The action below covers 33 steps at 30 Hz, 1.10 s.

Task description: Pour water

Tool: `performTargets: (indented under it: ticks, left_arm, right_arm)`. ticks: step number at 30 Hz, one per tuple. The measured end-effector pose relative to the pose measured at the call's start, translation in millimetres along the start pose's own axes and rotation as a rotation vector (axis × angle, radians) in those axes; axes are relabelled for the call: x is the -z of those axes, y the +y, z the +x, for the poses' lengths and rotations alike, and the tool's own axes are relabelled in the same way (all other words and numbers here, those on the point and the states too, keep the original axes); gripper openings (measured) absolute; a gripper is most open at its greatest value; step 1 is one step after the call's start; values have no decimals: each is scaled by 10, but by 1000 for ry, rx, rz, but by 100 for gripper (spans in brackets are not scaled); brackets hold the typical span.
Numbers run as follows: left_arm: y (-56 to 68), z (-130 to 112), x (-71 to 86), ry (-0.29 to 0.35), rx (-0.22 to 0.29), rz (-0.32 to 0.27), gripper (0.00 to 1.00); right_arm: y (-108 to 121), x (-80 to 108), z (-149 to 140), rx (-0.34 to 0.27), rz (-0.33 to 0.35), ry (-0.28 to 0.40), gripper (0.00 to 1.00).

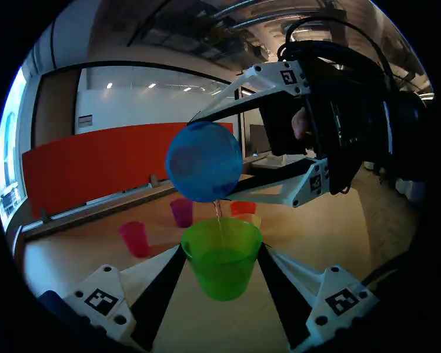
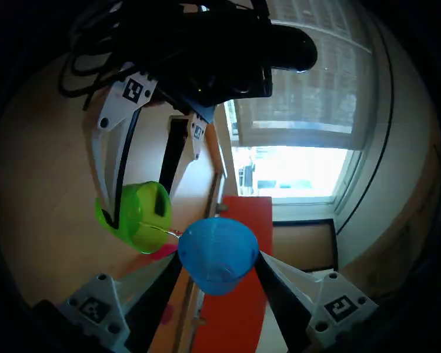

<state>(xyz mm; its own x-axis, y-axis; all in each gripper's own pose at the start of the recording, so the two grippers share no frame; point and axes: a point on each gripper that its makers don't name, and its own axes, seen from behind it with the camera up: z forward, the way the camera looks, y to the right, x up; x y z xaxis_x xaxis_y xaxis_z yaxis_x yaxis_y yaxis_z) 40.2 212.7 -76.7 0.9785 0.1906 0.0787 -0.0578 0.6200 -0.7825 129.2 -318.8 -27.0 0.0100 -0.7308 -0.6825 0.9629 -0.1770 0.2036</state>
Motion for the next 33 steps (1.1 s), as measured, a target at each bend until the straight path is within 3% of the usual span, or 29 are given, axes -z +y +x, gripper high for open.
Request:
performTargets:
  ticks: [33]
  left_arm:
    - [-8,1,-9,2,1,5,86]
  right_arm:
    - [-66,86,114,81,-17,-15,90]
